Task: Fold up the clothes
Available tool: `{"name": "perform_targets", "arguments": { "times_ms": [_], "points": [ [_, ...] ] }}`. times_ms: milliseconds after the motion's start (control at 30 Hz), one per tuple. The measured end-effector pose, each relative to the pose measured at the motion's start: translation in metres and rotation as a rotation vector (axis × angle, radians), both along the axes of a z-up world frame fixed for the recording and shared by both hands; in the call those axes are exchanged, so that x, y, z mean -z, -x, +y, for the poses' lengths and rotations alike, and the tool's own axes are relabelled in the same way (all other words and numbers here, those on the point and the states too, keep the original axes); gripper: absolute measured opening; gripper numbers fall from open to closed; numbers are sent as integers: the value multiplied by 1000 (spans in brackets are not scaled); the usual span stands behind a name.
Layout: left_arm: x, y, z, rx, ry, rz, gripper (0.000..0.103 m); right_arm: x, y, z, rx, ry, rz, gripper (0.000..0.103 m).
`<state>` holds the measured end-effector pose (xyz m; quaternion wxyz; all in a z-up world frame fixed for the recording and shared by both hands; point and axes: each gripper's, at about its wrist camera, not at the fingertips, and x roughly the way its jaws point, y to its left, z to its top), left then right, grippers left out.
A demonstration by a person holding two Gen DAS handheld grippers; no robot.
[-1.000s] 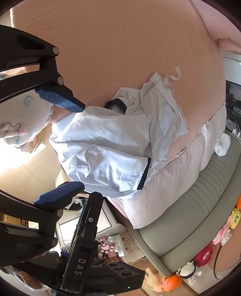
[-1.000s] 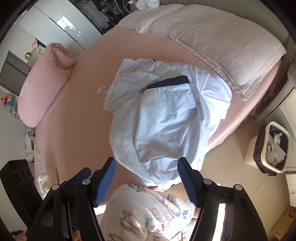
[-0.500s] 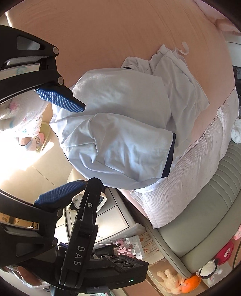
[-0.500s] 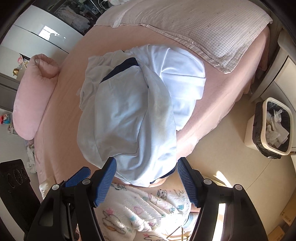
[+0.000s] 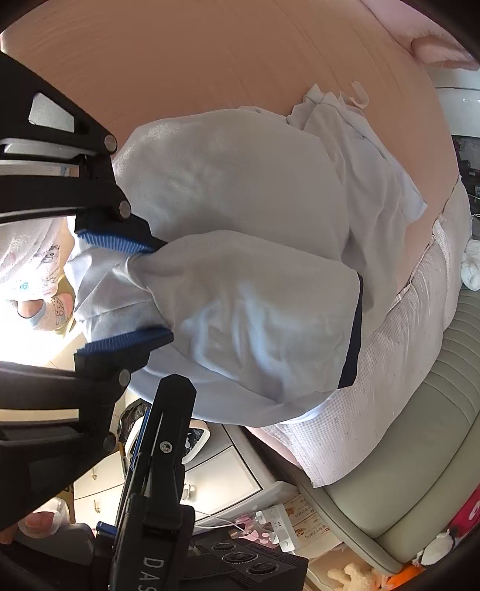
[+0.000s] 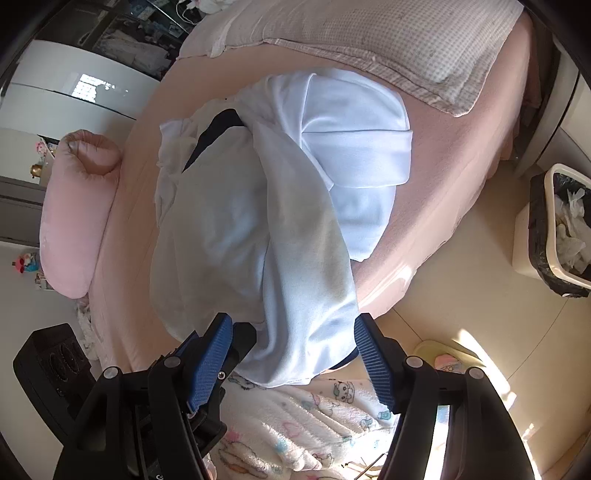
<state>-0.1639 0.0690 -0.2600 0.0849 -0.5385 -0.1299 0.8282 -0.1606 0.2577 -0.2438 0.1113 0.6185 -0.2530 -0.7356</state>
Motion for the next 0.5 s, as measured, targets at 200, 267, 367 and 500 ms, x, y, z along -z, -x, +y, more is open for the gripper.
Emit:
{"name": "perform_targets", "arguments": {
  "times_ms": [200, 267, 367, 500],
  "points": [
    [3, 1, -18, -27, -36, -6, 18, 7, 7, -6, -12, -17, -17, 68],
    [2, 2, -23, -25, -35, -4, 16, 10, 7, -8, -10, -18, -25, 68],
    [1, 3, -30, -22, -34, -2, 16, 16, 8, -13, -16, -2, -34, 68],
    [0, 2, -38, -24, -38, -2, 16, 20, 7, -23, -23, -20, -40, 68]
  ]
}}
